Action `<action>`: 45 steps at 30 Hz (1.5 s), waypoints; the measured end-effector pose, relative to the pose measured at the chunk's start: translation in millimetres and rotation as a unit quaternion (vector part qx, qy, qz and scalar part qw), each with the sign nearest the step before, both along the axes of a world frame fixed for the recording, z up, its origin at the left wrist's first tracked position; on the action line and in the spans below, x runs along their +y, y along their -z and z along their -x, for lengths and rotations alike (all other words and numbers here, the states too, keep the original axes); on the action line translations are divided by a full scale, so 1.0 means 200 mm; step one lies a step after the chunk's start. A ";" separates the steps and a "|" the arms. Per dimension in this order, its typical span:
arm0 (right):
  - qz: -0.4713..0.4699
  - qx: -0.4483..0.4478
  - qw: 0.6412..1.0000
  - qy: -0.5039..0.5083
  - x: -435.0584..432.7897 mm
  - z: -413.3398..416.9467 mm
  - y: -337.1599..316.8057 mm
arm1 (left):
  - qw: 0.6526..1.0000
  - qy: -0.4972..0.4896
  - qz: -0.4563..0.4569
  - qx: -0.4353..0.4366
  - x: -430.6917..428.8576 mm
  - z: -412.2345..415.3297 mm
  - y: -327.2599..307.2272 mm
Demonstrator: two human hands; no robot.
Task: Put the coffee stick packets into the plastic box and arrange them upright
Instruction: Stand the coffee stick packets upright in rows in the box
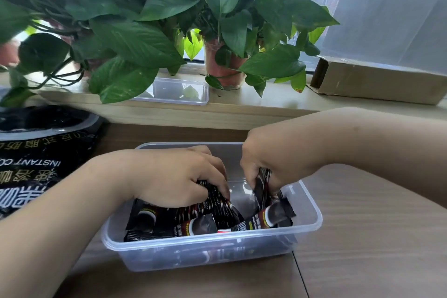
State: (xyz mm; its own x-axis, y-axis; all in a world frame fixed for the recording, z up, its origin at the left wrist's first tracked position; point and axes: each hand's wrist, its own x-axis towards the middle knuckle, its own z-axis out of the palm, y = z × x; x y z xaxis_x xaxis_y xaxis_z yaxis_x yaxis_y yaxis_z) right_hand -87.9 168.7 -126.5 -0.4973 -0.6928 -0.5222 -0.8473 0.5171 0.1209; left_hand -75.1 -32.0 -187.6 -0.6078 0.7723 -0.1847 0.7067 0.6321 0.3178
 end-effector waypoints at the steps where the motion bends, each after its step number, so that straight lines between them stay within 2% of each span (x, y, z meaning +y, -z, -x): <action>1: 0.019 0.008 1.000 -0.006 0.01 0.01 -0.01 | 1.000 0.002 -0.002 0.004 0.00 0.00 0.00; 8: 0.184 0.072 0.980 -0.031 0.11 -0.02 -0.10 | 1.000 0.004 -0.014 0.005 0.00 0.00 0.01; 15: 0.268 0.166 0.949 -0.005 0.21 -0.09 -0.12 | 1.000 0.002 -0.025 0.011 0.00 -0.02 0.01; 21: 0.368 0.250 0.895 0.022 0.27 -0.20 -0.20 | 0.999 0.013 -0.016 0.039 0.00 -0.02 0.00; 26: 0.517 0.152 0.824 0.173 0.25 -0.27 -0.14 | 0.999 0.011 -0.007 0.043 0.00 -0.03 -0.01; 29: 0.554 0.079 0.779 0.285 0.21 -0.26 -0.04 | 0.997 -0.003 -0.035 0.065 0.00 -0.03 0.00; 32: 0.596 -0.020 0.711 0.372 0.15 -0.25 0.06 | 0.984 -0.054 -0.146 0.082 0.02 -0.02 0.00; 35: 0.620 -0.090 0.648 0.433 0.10 -0.23 0.12 | 0.943 -0.134 -0.298 0.064 0.03 -0.04 -0.05; 38: 0.632 -0.161 0.602 0.461 0.08 -0.22 0.16 | 0.904 -0.181 -0.388 -0.014 0.04 -0.05 -0.07; 40: 0.628 -0.180 0.603 0.458 0.06 -0.22 0.19 | 0.888 -0.200 -0.411 -0.041 0.05 -0.05 -0.07; 45: 0.582 -0.153 0.682 0.417 0.03 -0.24 0.21 | 0.889 -0.170 -0.420 -0.063 0.06 -0.06 -0.06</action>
